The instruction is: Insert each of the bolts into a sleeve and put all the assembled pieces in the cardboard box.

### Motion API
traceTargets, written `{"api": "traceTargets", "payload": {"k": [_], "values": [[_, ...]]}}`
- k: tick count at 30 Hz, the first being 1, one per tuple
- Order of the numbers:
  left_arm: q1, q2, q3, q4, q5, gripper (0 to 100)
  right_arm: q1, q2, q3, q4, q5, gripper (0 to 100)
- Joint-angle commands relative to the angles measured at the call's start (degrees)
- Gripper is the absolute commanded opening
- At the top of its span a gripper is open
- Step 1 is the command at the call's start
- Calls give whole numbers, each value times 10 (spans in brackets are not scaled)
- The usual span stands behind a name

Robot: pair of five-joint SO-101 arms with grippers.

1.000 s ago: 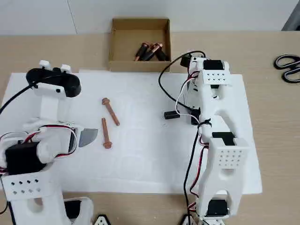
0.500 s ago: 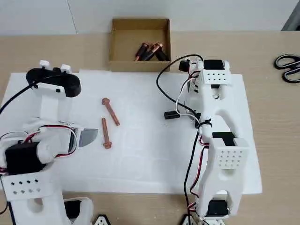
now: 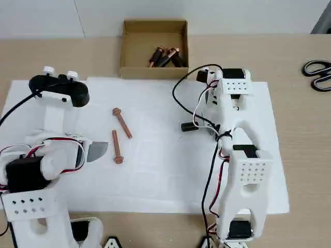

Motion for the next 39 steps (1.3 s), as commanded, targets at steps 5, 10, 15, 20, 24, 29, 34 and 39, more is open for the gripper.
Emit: {"api": "traceTargets", "payload": {"k": [5, 10, 15, 20, 24, 29, 34, 39], "values": [[-1, -9, -1, -9, -2, 335, -4, 7, -5, -15, -2, 35], [13, -3, 0, -9, 54, 335, 0, 1, -31, 14, -1, 3], [93, 8, -2, -29, 146, 335, -4, -82, -41, 23, -1, 4], [113, 135, -5, -84, 227, 335, -7, -175, -40, 24, -1, 4], [113, 291, -56, -111, 296, 335, -7, -211, -40, 25, -1, 4], [116, 455, -183, -106, 389, 335, -7, -213, -40, 27, -1, 4], [127, 573, -209, -129, 417, 334, -7, -213, -40, 27, -1, 4], [127, 638, -210, -173, 484, 334, -7, -213, -40, 27, -1, 4]]}}
